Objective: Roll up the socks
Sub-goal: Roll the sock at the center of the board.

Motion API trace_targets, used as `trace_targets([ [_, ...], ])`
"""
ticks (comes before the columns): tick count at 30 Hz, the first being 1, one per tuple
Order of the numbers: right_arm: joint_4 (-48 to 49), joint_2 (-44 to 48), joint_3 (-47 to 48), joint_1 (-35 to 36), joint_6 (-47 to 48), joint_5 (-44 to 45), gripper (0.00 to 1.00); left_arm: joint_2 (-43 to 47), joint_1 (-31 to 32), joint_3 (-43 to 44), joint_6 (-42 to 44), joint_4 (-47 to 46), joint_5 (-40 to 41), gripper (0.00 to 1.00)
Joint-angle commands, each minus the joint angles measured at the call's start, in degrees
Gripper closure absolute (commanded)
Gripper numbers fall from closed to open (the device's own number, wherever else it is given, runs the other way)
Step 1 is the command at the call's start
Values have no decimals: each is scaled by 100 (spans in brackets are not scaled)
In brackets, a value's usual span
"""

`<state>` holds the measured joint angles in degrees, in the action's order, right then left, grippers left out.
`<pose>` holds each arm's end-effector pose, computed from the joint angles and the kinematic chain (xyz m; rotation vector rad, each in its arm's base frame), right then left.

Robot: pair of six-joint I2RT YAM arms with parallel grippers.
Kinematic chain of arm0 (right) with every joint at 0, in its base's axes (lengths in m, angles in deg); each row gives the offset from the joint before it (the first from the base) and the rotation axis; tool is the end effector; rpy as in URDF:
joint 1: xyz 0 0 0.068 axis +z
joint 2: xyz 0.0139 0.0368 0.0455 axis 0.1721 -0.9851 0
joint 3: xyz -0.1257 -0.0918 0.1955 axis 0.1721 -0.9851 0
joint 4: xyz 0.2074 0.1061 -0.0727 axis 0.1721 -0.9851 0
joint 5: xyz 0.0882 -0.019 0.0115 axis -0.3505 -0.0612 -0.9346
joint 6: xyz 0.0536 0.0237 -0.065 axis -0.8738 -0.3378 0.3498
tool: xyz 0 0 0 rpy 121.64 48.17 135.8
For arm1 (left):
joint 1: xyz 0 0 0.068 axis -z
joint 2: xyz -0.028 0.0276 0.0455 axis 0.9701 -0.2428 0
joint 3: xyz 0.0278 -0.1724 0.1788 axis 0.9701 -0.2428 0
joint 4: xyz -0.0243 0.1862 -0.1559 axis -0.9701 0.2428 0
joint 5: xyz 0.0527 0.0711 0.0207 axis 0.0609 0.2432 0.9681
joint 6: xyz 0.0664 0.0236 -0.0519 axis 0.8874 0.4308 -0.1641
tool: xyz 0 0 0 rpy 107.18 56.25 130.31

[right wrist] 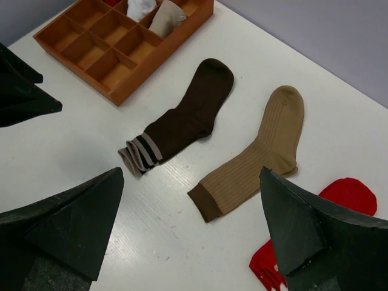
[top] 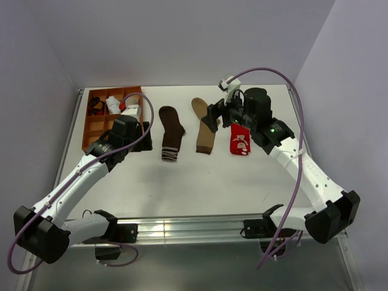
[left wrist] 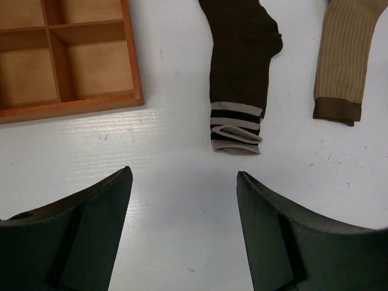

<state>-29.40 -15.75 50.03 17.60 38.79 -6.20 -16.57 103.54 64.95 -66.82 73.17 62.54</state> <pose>0.2613 0.1612 0.3640 -0.7253 1.7252 0.5364 0.2436 -0.1070 0.2631 -0.0385 2.2433 -0.2171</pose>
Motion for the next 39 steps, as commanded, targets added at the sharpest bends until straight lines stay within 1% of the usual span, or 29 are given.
trace_targets([
  [1, -36, -62, 113, 35, 44, 9, 0, 42, 18, -4, 59, -62, 48, 25],
  [4, -255, -281, 298, 35, 70, 63, 0, 33, 27, 5, 42, -62, 65, 25],
  [9, -256, -633, 333, 70, 350, 97, 1, 68, 18, -4, 33, -114, 57, 25],
  [13, -230, -1169, 500, 333, 921, 405, 6, 42, 18, 127, -125, -228, -197, 24],
  [16, -265, -1757, 667, 667, 1229, 493, 8, -72, 18, 461, -370, -36, -277, 25],
  [19, -195, -2276, 790, 993, 1440, 572, 14, -46, 27, 576, -652, 17, -251, 24],
  [21, -160, -2583, 817, 1203, 1563, 564, 17, -73, 18, 646, -897, 61, -120, 23],
  [23, -2, -2760, 773, 1318, 1608, 555, 18, -99, 18, 672, -1082, 140, 64, 23],
  [24, 51, -2839, 764, 1432, 1643, 537, 18, -90, 9, 699, -1327, 167, 335, 23],
  [26, 183, -3111, 720, 1547, 1740, 590, 20, 15, -8, 734, -1548, 193, 565, 24],
  [27, 227, -3208, 711, 1652, 1801, 616, 20, 67, -61, 769, -1741, 202, 775, 24],
  [29, 323, -3419, 711, 1758, 1871, 677, 20, 269, -244, 848, -1874, 202, 882, 25],
  [33, 447, -3727, 790, 1986, 2038, 757, 21, 507, -684, 1015, -1988, 158, 716, 26],
  [39, 543, -4307, 1062, 2206, 2179, 845, 21, 639, -993, 1331, -2042, 202, 716, 26],
])
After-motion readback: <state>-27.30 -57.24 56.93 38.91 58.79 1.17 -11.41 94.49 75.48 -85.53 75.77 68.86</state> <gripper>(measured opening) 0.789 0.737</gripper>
